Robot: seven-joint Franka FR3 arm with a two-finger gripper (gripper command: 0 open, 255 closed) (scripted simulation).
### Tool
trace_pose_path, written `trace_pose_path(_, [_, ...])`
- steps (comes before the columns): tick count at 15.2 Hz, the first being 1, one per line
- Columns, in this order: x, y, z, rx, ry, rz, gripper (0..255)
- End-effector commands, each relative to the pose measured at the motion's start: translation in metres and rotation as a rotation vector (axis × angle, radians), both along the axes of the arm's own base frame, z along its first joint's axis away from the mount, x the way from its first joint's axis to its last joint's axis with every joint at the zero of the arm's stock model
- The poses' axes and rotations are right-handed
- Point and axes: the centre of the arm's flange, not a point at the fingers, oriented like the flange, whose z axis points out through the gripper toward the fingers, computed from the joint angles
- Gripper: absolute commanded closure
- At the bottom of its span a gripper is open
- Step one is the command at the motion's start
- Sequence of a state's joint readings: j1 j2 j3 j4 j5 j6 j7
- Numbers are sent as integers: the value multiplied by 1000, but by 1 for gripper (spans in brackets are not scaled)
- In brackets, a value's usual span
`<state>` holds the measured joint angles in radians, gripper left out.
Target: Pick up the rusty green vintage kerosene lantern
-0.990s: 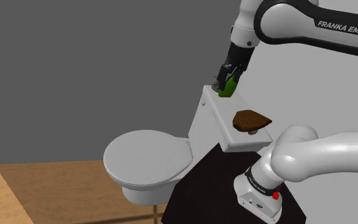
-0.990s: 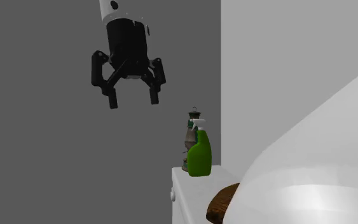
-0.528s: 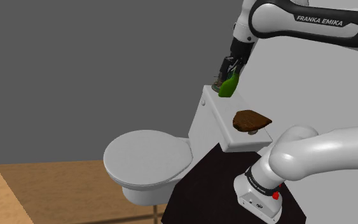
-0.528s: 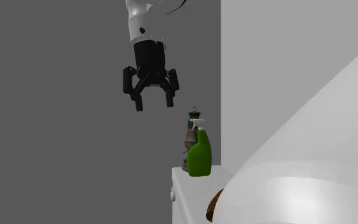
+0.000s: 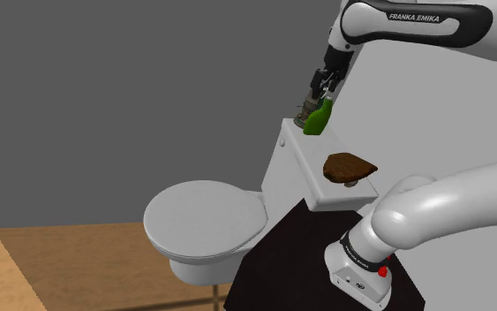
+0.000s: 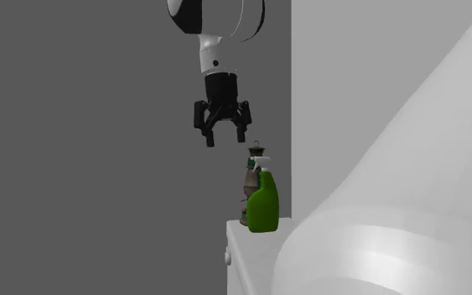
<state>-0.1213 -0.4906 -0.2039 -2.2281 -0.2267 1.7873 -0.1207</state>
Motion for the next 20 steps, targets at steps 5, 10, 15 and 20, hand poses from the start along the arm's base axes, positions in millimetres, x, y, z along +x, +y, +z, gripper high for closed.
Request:
trace_pose_path(5, [26,-75,2,-7,-24,-20,0])
trace_pose_path(10, [45,-137,3,-13,-43,-37,0])
trace_pose_path(15, [64,-198,5,-18,-63,-53,0])
trace_pose_path(20, [79,-253,7,-22,-80,-68,0])
